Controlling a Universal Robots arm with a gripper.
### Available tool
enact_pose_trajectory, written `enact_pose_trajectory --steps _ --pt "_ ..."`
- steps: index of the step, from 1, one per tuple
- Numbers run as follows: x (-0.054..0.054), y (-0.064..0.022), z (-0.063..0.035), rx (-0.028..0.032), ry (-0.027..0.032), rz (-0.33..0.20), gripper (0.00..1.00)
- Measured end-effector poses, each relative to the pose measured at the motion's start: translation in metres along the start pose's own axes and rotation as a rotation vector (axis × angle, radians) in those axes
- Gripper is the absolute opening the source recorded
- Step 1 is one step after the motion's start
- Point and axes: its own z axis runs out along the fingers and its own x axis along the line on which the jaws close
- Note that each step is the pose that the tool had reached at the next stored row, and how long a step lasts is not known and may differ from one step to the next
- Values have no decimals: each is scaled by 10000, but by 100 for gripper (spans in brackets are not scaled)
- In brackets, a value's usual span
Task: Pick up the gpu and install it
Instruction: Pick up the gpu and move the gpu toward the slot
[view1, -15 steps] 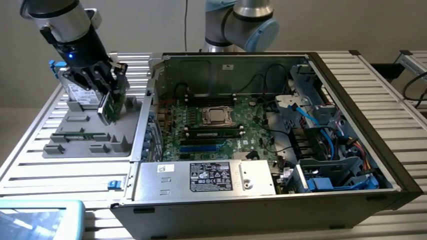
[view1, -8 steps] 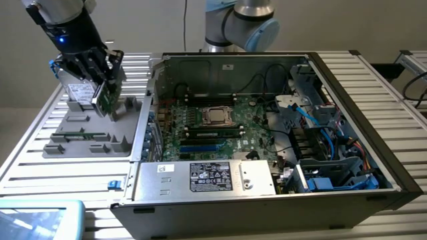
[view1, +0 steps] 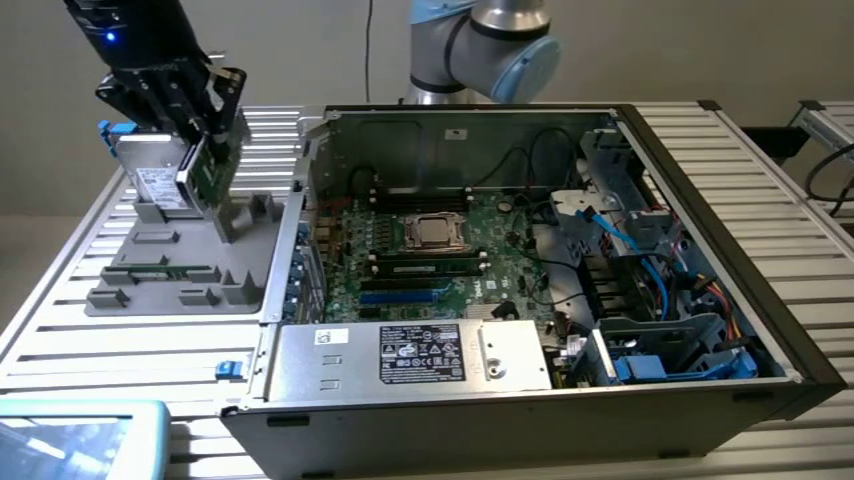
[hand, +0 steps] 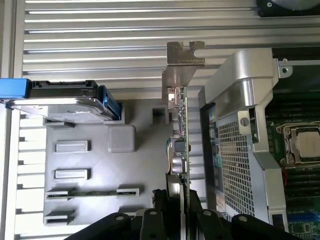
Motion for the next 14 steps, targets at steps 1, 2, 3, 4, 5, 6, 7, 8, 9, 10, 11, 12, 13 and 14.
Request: enact_pose_trajectory --steps 1,2,3,4,5,6,7,8,9,10,11,12,13,14 --pt "-31 1 -44 1 11 2 29" --pt "-66 4 -87 1 18 3 29" --pt "-102 9 -128 1 23 5 29" --pt "-144 13 -169 3 30 5 29" --pt "-182 17 -206 3 36 6 29" --pt "-220 20 -239 3 41 6 29" --pt "-261 22 -272 4 48 6 29" --pt "-303 24 -302 5 56 8 29" --pt "-345 23 -330 6 65 10 29" --pt "-388 22 -352 6 75 12 29" --pt "-433 21 -368 5 86 12 29" --pt "-478 19 -384 8 101 13 29" --pt "-520 18 -398 9 115 16 29" --pt "-568 16 -411 11 130 19 29"
